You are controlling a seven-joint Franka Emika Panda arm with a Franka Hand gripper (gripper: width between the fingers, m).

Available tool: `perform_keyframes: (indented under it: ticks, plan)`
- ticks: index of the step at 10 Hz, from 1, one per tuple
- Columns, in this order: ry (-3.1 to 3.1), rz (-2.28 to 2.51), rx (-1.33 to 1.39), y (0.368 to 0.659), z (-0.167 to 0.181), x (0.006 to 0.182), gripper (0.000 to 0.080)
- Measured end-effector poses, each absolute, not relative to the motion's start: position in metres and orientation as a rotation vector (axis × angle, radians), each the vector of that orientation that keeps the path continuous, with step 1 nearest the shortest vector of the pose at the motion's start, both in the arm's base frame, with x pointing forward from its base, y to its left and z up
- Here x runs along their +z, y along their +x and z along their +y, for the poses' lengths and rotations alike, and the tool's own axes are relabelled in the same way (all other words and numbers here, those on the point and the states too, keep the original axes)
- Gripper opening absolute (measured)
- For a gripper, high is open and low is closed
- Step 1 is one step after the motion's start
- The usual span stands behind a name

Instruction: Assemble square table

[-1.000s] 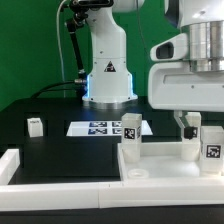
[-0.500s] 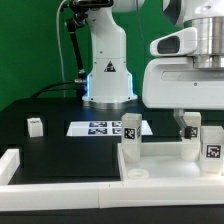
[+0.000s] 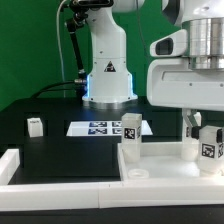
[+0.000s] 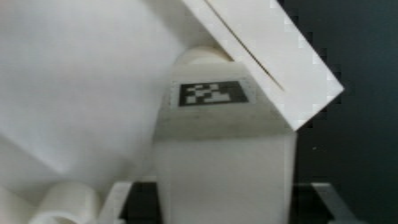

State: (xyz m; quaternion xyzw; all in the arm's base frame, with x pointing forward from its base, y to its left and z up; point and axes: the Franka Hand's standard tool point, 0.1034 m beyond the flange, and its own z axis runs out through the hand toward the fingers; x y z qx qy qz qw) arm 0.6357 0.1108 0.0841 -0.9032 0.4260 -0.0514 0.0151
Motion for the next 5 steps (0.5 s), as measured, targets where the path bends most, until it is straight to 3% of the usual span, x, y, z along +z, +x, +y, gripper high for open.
perform_keyframes:
  ticks: [2, 5]
  plan:
    - [-2.416, 1.910, -0.051, 0.6316, 0.1107, 0.0834, 0.0288]
    - [-2.004, 2.261, 0.060, 0.6285, 0.1103, 0.0828, 0.0289]
